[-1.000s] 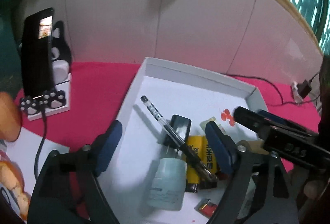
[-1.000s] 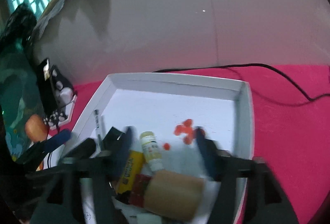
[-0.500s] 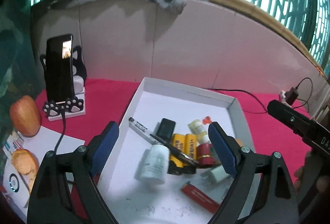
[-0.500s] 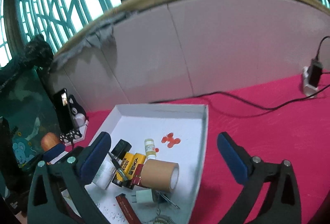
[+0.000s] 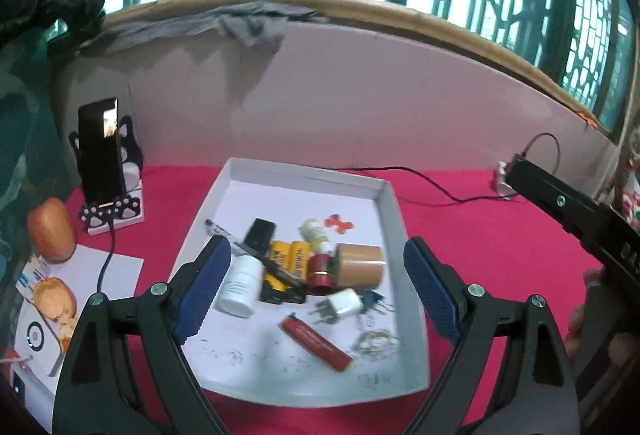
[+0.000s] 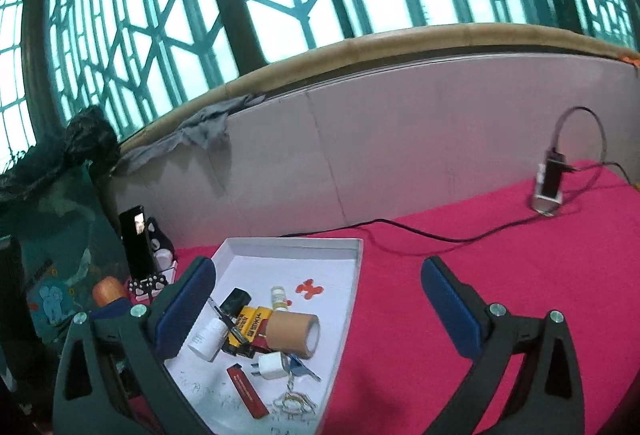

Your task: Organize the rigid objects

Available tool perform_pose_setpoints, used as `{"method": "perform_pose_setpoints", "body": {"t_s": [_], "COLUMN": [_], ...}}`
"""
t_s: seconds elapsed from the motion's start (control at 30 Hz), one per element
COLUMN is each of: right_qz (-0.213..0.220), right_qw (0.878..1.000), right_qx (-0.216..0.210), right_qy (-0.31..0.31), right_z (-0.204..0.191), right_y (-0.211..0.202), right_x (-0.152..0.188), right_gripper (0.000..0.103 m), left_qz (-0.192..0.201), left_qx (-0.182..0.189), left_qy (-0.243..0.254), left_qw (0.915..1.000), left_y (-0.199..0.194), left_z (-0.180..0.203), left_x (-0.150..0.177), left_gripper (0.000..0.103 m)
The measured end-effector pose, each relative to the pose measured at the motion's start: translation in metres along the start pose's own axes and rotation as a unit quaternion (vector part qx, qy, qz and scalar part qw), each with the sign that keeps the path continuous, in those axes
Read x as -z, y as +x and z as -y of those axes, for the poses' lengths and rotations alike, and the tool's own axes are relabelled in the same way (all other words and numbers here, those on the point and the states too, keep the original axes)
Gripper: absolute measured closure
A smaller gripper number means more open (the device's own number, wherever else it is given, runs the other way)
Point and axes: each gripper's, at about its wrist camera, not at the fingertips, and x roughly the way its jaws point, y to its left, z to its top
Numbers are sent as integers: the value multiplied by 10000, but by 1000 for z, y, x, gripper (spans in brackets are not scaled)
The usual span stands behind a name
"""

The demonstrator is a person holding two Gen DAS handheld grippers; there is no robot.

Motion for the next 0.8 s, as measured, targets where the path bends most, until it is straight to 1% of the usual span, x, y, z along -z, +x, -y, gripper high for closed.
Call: {"method": "perform_pose_setpoints", "body": {"t_s": [0.13,0.17,0.23,0.27,0.33,0.37,0.4,0.5,0.63,0.73,0.8], "right_qz": [296,388,527,610,713,721,720,775,855,817,842], "right_qw": [9992,9986,9974,9965,9947,9943,9940,9918,9870,9845,9829], "right_qx": [271,347,500,565,728,776,808,984,1336,1549,1640], "right_qy": [63,68,32,-16,-110,-136,-167,-255,-242,-96,9], "right_z": [12,15,17,18,20,21,22,27,39,50,56], "right_y": [-29,-37,-48,-54,-64,-67,-69,-75,-76,-73,-72], "right_x": [-6,-7,-8,-9,-8,-7,-6,-3,-1,0,1], "right_gripper": [0,0,0,0,0,0,0,0,0,0,0], "left_qz": [254,337,474,516,527,509,491,350,275,332,534], "left_qx": [306,263,47,-195,-883,-1048,-1127,-964,-888,-795,-668], "left_qy": [63,73,130,172,287,324,365,485,823,966,1067], "left_qw": [9992,9991,9988,9983,9943,9927,9917,9935,9923,9916,9906], "left_y": [-27,-34,-45,-50,-56,-56,-56,-51,-41,-41,-44], "left_z": [19,23,30,34,45,48,51,61,78,87,93], "left_x": [-3,-4,-5,-5,-5,-4,-2,5,15,18,20], "left_gripper": [14,14,14,14,14,14,14,14,14,14,14]}}
